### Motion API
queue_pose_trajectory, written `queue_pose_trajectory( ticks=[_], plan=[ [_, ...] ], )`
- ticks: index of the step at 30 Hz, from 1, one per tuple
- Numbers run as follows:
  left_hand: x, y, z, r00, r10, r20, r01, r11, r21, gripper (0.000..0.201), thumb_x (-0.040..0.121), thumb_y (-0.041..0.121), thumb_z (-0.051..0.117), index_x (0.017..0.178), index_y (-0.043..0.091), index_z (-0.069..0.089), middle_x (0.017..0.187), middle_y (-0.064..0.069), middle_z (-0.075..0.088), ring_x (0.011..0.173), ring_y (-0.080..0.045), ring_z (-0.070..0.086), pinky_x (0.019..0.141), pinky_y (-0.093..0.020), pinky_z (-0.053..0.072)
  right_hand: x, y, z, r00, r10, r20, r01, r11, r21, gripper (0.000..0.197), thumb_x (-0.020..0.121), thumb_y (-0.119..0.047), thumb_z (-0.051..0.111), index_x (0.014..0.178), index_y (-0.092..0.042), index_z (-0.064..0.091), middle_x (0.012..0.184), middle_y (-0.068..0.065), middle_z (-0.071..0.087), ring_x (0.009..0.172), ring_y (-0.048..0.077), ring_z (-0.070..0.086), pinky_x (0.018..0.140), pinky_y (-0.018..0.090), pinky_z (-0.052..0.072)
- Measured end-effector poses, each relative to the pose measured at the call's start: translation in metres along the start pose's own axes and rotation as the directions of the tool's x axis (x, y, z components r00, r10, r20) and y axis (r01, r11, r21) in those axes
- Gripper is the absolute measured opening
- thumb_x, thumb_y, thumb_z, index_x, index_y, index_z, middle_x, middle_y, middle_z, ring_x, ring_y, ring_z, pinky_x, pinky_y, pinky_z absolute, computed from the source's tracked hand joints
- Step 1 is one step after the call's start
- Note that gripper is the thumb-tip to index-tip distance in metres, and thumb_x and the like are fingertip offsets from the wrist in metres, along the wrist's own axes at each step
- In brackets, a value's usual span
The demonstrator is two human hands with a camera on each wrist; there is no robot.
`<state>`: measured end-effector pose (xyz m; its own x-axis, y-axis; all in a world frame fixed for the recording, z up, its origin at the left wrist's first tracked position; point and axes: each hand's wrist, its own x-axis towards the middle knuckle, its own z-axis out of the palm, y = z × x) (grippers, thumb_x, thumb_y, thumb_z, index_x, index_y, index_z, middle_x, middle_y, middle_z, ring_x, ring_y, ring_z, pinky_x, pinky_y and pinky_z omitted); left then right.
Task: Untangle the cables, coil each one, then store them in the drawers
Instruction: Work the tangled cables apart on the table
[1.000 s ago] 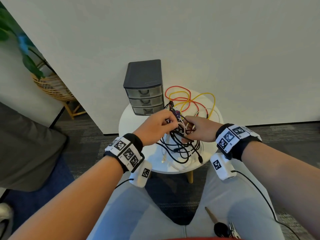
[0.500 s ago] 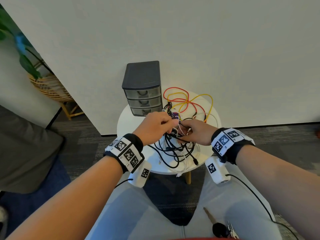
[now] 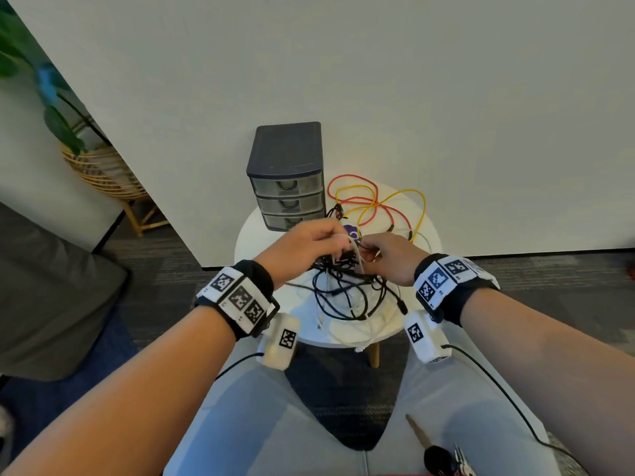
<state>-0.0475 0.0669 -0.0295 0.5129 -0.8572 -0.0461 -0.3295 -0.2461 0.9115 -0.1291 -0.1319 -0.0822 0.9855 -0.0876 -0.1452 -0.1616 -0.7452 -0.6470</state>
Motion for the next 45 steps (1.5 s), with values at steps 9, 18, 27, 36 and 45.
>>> queue_pose_trajectory(
  ticks=[9, 18, 27, 36, 45],
  plan=[
    [0.009, 0.004, -0.005, 0.996, 0.065, -0.069, -0.029, 0.901, 0.433, 0.038, 0.089, 0.014, 0.067, 0.067, 0.021, 0.037, 0.064, 0.008, 0.041, 0.057, -0.004, 0.036, 0.060, -0.021, 0.032, -0.001, -0.008, 0.001, 0.999, 0.004, -0.038, -0.007, 0.997, -0.075, 0.027, 0.089, -0.029, 0.073, 0.089, -0.009, 0.055, 0.084, 0.008, 0.060, 0.077, 0.026, 0.054, 0.067, 0.033, 0.038],
    [0.012, 0.005, 0.001, 0.972, 0.137, -0.192, -0.027, 0.874, 0.485, 0.052, 0.104, 0.037, 0.053, 0.068, 0.000, 0.059, 0.063, -0.020, 0.056, 0.057, -0.030, 0.046, 0.057, -0.035, 0.036, -0.023, -0.032, -0.023, 0.921, -0.176, -0.348, 0.206, 0.977, 0.049, 0.037, 0.082, -0.018, 0.074, 0.114, -0.029, 0.059, 0.102, -0.005, 0.057, 0.096, 0.010, 0.052, 0.080, 0.021, 0.039],
    [0.011, 0.010, 0.001, 0.979, -0.016, -0.204, 0.006, 0.999, -0.049, 0.032, 0.104, 0.015, 0.045, 0.079, 0.000, 0.058, 0.080, -0.008, 0.059, 0.069, -0.017, 0.052, 0.072, -0.029, 0.043, -0.018, -0.043, -0.018, 0.943, -0.213, -0.255, 0.225, 0.974, 0.016, 0.030, 0.095, -0.023, 0.067, 0.070, -0.008, 0.064, 0.066, 0.007, 0.059, 0.065, 0.019, 0.051, 0.065, 0.034, 0.038],
    [0.010, -0.012, -0.005, 0.999, -0.045, -0.019, 0.044, 0.996, -0.072, 0.026, 0.091, 0.015, 0.074, 0.115, 0.012, 0.066, 0.099, -0.017, 0.069, 0.093, -0.023, 0.066, 0.099, -0.047, 0.051, -0.016, -0.068, -0.029, 0.871, -0.242, -0.428, 0.342, 0.923, 0.175, 0.026, 0.095, -0.020, 0.063, 0.070, -0.015, 0.066, 0.065, 0.001, 0.064, 0.064, 0.019, 0.059, 0.067, 0.038, 0.051],
    [0.015, -0.017, 0.003, 0.998, 0.022, 0.067, -0.030, 0.991, 0.128, 0.018, 0.093, 0.015, 0.073, 0.110, 0.016, 0.078, 0.102, 0.004, 0.077, 0.096, -0.006, 0.070, 0.094, -0.022, 0.053, -0.026, -0.104, -0.050, 0.694, -0.447, -0.564, 0.512, 0.858, -0.050, 0.019, 0.104, -0.015, 0.052, 0.089, -0.009, 0.062, 0.065, -0.002, 0.063, 0.053, 0.013, 0.064, 0.055, 0.023, 0.051]
  ],
)
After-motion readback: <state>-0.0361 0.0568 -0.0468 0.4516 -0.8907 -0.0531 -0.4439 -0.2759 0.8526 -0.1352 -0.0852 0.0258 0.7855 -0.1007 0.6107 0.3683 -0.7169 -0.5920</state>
